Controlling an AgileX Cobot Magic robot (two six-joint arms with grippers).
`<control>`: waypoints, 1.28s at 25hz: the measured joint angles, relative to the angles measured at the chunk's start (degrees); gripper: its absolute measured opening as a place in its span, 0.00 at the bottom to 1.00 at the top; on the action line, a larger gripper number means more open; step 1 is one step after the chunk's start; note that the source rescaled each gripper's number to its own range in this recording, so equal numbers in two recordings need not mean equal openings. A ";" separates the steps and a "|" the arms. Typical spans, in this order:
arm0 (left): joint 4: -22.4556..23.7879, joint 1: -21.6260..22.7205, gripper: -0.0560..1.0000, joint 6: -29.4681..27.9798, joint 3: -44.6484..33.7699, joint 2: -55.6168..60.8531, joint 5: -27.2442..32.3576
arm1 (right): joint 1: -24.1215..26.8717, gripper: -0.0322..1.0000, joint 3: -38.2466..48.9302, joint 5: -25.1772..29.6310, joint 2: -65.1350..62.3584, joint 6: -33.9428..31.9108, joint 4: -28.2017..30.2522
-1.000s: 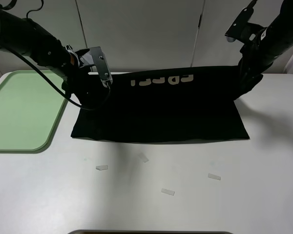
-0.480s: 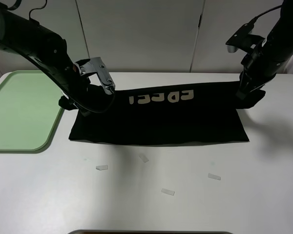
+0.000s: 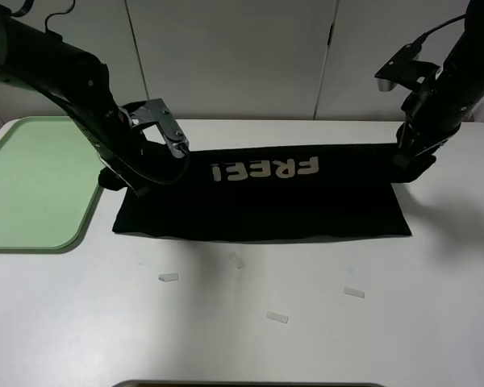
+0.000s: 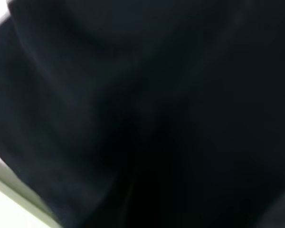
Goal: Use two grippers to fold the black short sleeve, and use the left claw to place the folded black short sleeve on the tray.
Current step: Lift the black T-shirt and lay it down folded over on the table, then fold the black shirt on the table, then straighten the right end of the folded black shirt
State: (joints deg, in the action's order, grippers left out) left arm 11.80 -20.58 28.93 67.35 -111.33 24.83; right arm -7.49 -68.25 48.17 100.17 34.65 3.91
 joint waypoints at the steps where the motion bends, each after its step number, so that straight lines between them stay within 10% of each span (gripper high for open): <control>1: -0.07 0.32 0.40 0.00 0.00 0.00 0.82 | 0.13 0.64 0.00 1.17 0.00 -0.28 0.58; 4: -0.13 0.54 0.84 0.00 0.00 0.00 0.48 | 0.18 0.92 0.00 2.46 0.00 -1.39 1.39; 7: -0.13 0.54 0.96 0.00 0.00 0.00 -0.67 | 0.18 0.98 0.00 2.65 -0.09 -1.58 1.60; 23: -0.13 0.61 1.00 -0.28 -0.05 6.00 7.18 | 0.18 1.00 -1.15 2.79 -4.58 -1.90 -0.43; 32: -0.13 0.61 1.00 -13.86 -0.05 23.04 19.03 | 0.18 1.00 -1.27 6.10 -12.77 -7.07 -8.21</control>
State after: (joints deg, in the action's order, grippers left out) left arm 11.67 -19.97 15.07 67.30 -88.28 43.86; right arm -7.31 -69.52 54.27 87.40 27.58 -4.30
